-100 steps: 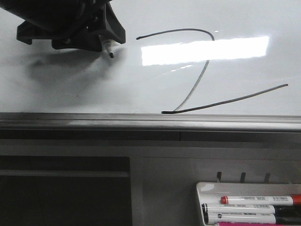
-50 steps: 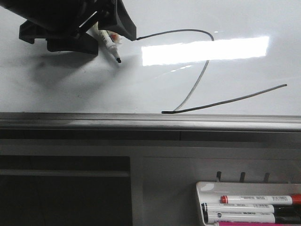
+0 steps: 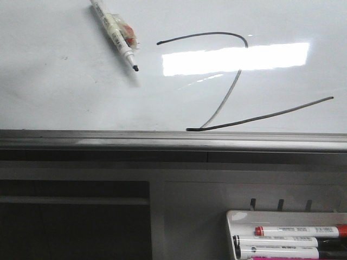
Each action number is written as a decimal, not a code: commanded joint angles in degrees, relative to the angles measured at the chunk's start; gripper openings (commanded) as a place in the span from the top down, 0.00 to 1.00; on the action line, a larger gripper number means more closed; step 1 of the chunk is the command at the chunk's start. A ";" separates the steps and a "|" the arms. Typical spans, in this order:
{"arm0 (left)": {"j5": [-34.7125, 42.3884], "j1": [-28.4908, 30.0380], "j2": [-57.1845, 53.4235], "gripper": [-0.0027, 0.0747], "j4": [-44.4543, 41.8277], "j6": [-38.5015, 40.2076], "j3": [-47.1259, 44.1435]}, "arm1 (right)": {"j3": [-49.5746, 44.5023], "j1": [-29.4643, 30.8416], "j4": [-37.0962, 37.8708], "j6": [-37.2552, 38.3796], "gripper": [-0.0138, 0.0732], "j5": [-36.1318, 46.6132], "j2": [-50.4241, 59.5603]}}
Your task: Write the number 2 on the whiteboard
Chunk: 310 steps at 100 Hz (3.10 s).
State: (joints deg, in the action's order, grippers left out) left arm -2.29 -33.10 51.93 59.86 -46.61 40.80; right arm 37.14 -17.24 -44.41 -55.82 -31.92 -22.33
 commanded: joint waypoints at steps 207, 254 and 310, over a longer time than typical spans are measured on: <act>-12.79 20.01 -53.70 0.99 -53.37 35.26 -41.41 | -22.12 0.37 -0.64 0.25 0.92 17.88 19.72; -12.79 20.01 -53.70 0.99 -53.37 35.26 -41.41 | -22.12 0.37 -0.64 0.25 0.92 17.88 19.72; -12.79 20.01 -53.70 0.99 -53.37 35.26 -41.41 | -28.66 8.81 49.98 63.50 0.92 20.75 20.28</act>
State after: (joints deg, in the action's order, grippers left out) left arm -18.78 -13.14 -0.24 6.23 -12.15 0.00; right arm 8.73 -11.56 -17.28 -23.82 -13.42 -1.57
